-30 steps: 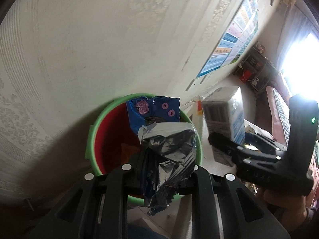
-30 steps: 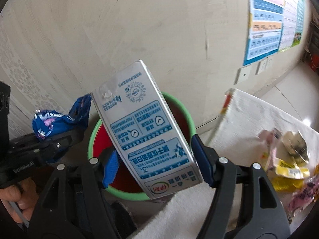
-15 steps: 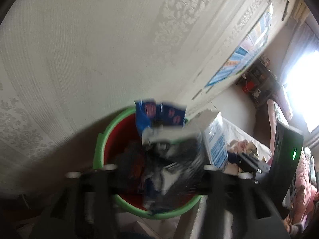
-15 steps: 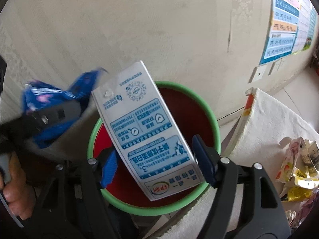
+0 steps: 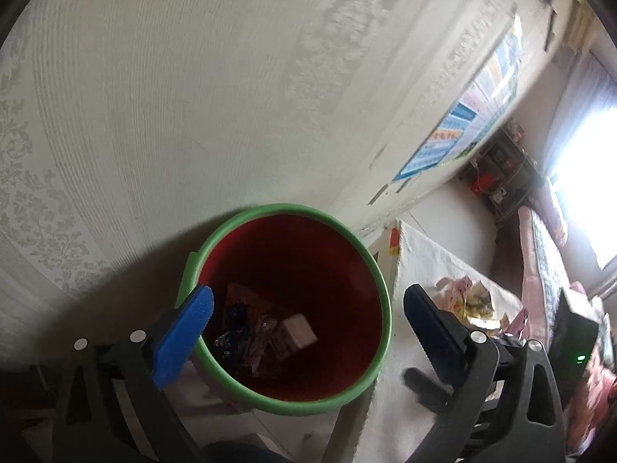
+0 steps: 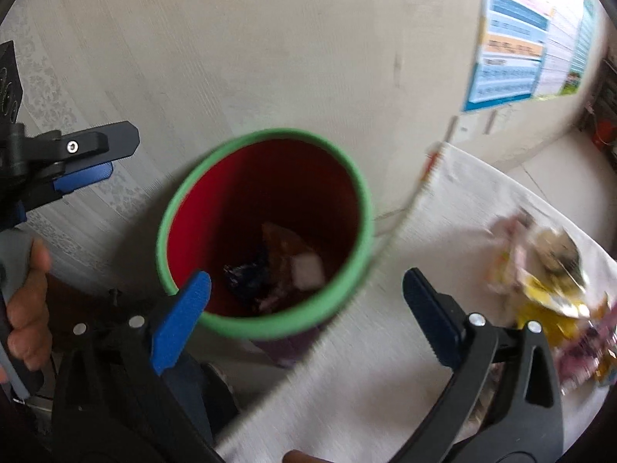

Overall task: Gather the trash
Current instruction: 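Move both tools back over the table toward the crumpled paper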

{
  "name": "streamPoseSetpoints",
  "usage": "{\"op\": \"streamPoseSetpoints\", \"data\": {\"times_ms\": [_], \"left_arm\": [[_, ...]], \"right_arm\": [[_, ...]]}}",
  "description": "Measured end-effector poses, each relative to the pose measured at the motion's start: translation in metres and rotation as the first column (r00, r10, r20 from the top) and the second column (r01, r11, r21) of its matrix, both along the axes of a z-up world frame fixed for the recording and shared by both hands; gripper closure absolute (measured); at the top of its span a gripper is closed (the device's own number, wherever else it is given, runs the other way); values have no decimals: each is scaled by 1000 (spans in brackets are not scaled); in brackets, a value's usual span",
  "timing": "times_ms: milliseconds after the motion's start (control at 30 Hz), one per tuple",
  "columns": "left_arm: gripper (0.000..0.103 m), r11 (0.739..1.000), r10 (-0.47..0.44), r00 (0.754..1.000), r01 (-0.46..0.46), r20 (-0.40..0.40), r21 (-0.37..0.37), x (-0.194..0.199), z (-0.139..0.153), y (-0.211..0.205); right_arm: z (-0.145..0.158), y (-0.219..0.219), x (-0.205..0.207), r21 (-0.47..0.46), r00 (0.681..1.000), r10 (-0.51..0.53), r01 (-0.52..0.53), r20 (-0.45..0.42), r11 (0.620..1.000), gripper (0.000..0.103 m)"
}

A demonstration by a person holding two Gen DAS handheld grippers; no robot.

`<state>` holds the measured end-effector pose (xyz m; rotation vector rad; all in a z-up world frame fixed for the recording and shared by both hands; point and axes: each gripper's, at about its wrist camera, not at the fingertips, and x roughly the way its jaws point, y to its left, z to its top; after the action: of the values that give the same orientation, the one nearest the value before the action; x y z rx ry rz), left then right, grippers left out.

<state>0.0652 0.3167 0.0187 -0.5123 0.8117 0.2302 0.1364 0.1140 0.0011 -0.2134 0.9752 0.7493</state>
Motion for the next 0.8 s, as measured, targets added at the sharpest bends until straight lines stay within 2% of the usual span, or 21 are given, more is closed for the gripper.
{"op": "streamPoseSetpoints", "data": {"times_ms": [233,400,600,800], "left_arm": [[8,989,-142,990,142,-8,41,5,3,-71],[8,969,-245,969,245,-23,22,13,-5,-124],[8,937,-349,937,349,-35,5,24,-14,-182],[8,901,-433,900,433,-53,7,31,-19,-229]], "right_arm": [[16,-75,-22,-1,994,-105,105,35,994,5],[21,-138,-28,0,977,-205,206,54,979,5],[13,-218,-27,-36,940,-337,339,61,940,5],[6,-279,-24,-48,898,-435,439,67,897,5]]}}
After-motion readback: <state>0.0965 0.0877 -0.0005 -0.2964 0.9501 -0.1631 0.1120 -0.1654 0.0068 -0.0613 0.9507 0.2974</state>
